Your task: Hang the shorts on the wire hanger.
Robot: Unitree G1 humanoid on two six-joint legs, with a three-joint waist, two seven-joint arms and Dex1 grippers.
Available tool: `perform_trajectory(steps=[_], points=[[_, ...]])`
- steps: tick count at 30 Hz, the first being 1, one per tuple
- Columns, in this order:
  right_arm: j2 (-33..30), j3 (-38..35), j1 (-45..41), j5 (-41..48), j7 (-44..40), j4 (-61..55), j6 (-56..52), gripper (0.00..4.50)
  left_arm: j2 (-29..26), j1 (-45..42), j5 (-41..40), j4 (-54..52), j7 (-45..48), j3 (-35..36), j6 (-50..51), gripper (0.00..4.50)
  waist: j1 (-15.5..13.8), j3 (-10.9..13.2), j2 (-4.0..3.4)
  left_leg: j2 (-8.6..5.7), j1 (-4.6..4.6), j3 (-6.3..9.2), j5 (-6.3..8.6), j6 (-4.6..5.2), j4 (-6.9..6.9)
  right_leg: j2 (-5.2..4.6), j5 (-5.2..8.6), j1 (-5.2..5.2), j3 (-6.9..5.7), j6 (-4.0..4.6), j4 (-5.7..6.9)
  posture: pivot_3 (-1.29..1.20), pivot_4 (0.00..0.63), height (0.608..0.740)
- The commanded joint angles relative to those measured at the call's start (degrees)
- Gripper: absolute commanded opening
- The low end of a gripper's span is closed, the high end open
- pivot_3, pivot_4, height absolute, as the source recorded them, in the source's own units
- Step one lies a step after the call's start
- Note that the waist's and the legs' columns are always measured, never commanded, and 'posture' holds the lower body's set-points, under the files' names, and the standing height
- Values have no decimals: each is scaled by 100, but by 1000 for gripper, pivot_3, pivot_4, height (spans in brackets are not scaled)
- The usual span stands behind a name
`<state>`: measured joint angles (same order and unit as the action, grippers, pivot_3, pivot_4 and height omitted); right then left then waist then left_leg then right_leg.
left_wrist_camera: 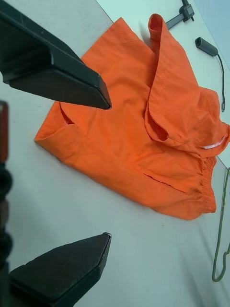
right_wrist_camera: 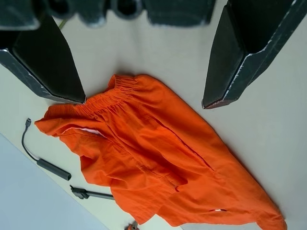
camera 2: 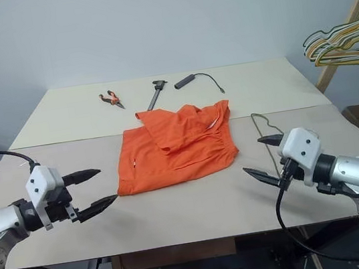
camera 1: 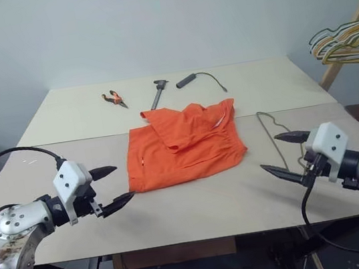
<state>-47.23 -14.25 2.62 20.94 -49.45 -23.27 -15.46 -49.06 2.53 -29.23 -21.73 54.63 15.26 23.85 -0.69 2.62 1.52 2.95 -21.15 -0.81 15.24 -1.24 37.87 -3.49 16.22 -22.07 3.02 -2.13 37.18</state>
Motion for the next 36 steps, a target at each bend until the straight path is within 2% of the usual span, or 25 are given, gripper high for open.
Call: perform_trajectory(steps=[1, 12, 13, 16, 19, 25, 29, 34, 36], points=[[15, -171, -40, -35, 84, -105, 131, 4500, 34, -159, 84, -17, -79, 111, -222, 4487, 1, 0, 0, 0, 0, 0, 0, 0, 0, 0, 0, 0, 0, 0, 0, 57, 36, 740], [-23, 61, -36, -445, 114, -5, 355, 4500, 4, -91, -69, -198, 85, 104, -151, 4487, 11, 0, 0, 0, 0, -3, 0, 0, 0, 0, 0, 0, 4, 0, -1, 56, 37, 740], [-59, 186, -94, -684, 129, 90, 555, 4500, 10, -92, -97, -236, 78, 100, -113, 4487, 12, 0, 0, 0, 1, -4, 0, 0, 0, 0, 0, 0, 4, 0, 0, 54, 37, 740], [-524, 1174, -550, -2442, 222, 857, 2203, 4500, 76, -141, -279, -383, -87, 151, 161, 4487, 41, 5, -4, 0, 5, -12, 0, 0, 2, 0, -2, -1, 10, -3, 0, 30, 46, 740], [-654, 1773, -1015, -3110, 229, 1551, 3001, 4500, 67, -108, -305, -443, -110, 174, 231, 4487, 96, 11, -1, 0, 10, -28, -1, 1, 4, 0, -5, -3, 25, -9, 0, 19, 50, 740], [-178, 2873, -2272, -4400, 595, 2921, 3704, 4500, 128, -150, -252, -476, -169, 11, 224, 4487, 187, 29, 6, 0, 9, -39, -1, 1, 4, 1, -9, -9, 39, -8, 0, 16, 54, 740], [493, 3555, -3334, -5508, 1470, 4322, 3825, 4500, 180, -87, -206, -570, -220, -103, 202, 4487, 144, 33, 7, 0, 7, -46, -1, 2, 4, 1, -12, -14, 47, -10, -1, 15, 53, 740], [1094, 4312, -4502, -6597, 2680, 6048, 3963, 4500, 209, -134, -196, -583, -292, -175, 220, 4487, 324, 40, 14, -1, 25, -66, -13, 6, 4, 6, -38, -11, 74, -10, 1, 28, 51, 740], [1210, 4560, -4828, -6871, 3037, 6553, 4108, 4060, 208, -159, -196, -571, -311, -182, 220, 4500, 328, 40, 15, -1, 30, -67, -15, 6, 4, 6, -41, -8, 77, -10, 1, 31, 51, 740]])
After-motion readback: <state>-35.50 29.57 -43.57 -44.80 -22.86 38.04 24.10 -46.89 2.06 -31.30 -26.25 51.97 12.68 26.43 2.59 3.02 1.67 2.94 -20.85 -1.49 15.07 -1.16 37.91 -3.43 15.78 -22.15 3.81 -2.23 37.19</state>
